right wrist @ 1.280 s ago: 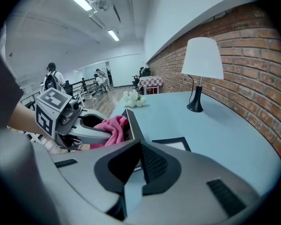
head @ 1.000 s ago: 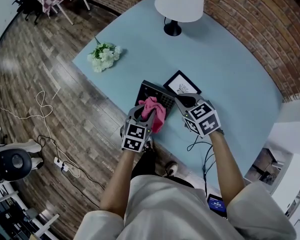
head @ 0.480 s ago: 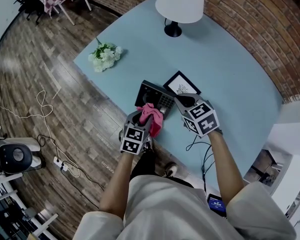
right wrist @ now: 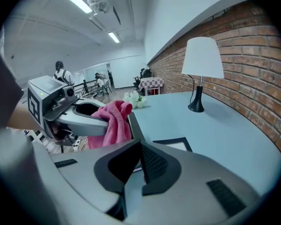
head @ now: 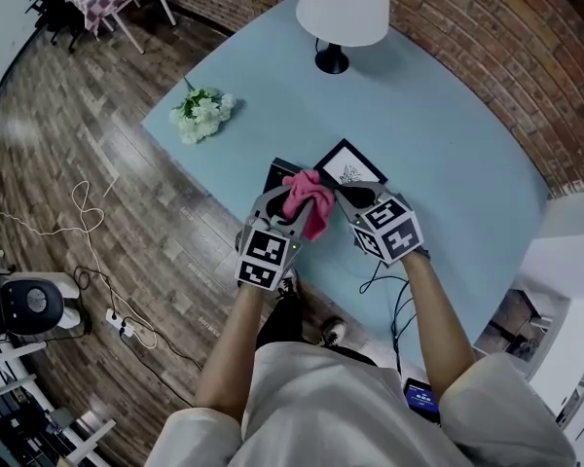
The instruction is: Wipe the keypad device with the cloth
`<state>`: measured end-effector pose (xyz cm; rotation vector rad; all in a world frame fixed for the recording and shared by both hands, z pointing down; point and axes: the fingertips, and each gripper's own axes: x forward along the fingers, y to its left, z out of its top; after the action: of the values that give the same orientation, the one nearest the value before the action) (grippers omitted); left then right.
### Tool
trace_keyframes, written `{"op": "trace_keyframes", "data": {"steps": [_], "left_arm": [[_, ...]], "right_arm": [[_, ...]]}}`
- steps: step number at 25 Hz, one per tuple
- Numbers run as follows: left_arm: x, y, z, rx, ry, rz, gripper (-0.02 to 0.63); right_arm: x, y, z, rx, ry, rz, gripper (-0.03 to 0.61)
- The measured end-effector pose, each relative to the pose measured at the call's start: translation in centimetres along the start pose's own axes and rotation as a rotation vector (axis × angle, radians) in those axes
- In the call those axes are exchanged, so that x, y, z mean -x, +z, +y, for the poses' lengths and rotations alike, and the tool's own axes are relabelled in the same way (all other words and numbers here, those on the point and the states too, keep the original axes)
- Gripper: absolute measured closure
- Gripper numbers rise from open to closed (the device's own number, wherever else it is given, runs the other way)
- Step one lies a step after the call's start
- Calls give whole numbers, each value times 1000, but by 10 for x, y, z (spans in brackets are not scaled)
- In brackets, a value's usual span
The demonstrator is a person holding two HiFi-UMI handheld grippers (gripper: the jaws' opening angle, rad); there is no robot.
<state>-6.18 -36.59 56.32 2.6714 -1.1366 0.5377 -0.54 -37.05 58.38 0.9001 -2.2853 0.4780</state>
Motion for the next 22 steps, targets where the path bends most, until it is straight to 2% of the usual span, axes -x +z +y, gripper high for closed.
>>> {"op": "trace_keyframes", "data": {"steps": [4,9,22], "left_arm": [[-18,8,-3,-19,2,20,451],[-25,0,-8,-59,8,66,451],[-10,-60,-23,-83,-1,166,451]], "right_arm": [[1,0,0,-29,24,-10,570],[1,0,0,6,29,-1,571],[2,-2,0,41,26,7,571]]}}
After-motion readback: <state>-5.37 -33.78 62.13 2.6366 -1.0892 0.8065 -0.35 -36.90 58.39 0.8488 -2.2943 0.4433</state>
